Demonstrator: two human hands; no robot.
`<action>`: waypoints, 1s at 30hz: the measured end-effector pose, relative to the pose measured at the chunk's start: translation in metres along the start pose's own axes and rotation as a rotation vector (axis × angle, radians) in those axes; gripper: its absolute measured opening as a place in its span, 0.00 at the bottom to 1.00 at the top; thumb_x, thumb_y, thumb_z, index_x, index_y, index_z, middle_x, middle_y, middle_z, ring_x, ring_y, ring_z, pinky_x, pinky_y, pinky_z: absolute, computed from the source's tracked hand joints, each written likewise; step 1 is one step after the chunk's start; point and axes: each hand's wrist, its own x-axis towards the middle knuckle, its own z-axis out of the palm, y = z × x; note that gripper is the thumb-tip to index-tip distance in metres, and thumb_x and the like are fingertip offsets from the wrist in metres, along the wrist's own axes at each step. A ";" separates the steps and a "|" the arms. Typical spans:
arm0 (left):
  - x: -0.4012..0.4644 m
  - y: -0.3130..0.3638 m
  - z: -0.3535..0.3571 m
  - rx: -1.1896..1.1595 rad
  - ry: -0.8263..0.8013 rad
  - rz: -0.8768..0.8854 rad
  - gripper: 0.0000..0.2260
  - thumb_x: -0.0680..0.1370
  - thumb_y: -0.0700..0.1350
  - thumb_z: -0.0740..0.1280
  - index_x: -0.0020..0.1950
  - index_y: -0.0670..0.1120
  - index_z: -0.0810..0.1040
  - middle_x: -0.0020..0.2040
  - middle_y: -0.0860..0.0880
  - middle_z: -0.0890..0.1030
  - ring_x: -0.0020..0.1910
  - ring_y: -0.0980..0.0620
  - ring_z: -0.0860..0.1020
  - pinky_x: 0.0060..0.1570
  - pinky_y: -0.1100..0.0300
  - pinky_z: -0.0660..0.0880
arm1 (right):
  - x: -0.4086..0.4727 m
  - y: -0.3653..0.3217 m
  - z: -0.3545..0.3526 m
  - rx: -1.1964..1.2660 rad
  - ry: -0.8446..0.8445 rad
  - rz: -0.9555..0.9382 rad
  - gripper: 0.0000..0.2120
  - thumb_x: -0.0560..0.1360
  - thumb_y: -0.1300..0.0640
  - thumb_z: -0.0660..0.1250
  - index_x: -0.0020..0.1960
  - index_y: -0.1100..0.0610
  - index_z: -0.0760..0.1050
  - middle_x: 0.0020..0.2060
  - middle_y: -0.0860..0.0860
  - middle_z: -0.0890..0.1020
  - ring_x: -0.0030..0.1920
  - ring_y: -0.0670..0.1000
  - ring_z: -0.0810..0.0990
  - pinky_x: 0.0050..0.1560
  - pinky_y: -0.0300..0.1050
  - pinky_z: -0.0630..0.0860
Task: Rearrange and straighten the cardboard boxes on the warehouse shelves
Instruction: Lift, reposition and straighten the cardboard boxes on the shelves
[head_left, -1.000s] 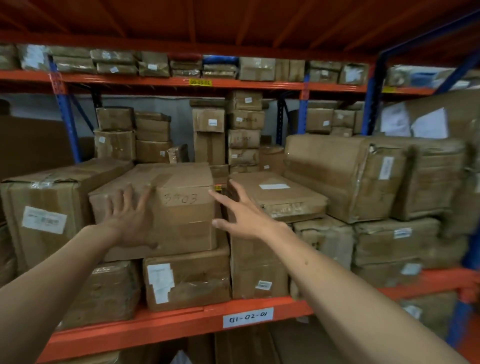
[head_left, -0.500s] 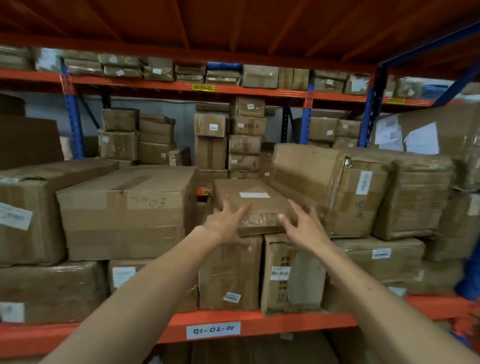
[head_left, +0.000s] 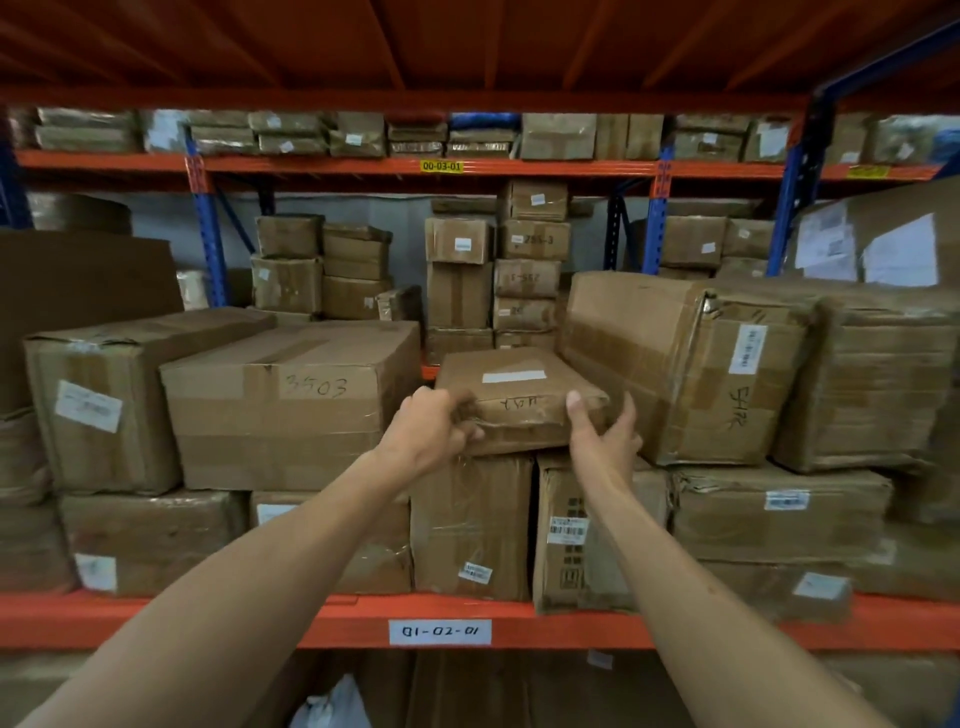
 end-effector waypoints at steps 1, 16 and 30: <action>-0.004 0.002 0.000 -0.056 0.038 0.000 0.15 0.77 0.47 0.74 0.63 0.50 0.83 0.53 0.46 0.85 0.55 0.45 0.82 0.57 0.50 0.79 | -0.003 -0.003 0.004 0.151 -0.025 0.057 0.43 0.78 0.37 0.70 0.84 0.42 0.49 0.81 0.56 0.59 0.77 0.62 0.65 0.72 0.67 0.69; 0.006 0.008 -0.065 0.092 -0.135 0.029 0.57 0.69 0.72 0.71 0.81 0.58 0.33 0.73 0.43 0.74 0.63 0.42 0.80 0.64 0.44 0.76 | -0.014 -0.121 0.028 -0.208 -0.168 -0.689 0.21 0.80 0.53 0.73 0.71 0.44 0.77 0.57 0.47 0.84 0.62 0.50 0.79 0.57 0.35 0.76; 0.058 0.019 -0.157 0.851 -0.253 0.753 0.49 0.70 0.67 0.74 0.82 0.65 0.46 0.83 0.49 0.53 0.81 0.43 0.52 0.77 0.36 0.55 | -0.082 -0.030 0.066 -0.101 -0.523 -0.512 0.53 0.66 0.38 0.82 0.76 0.22 0.47 0.79 0.39 0.62 0.75 0.43 0.63 0.68 0.49 0.63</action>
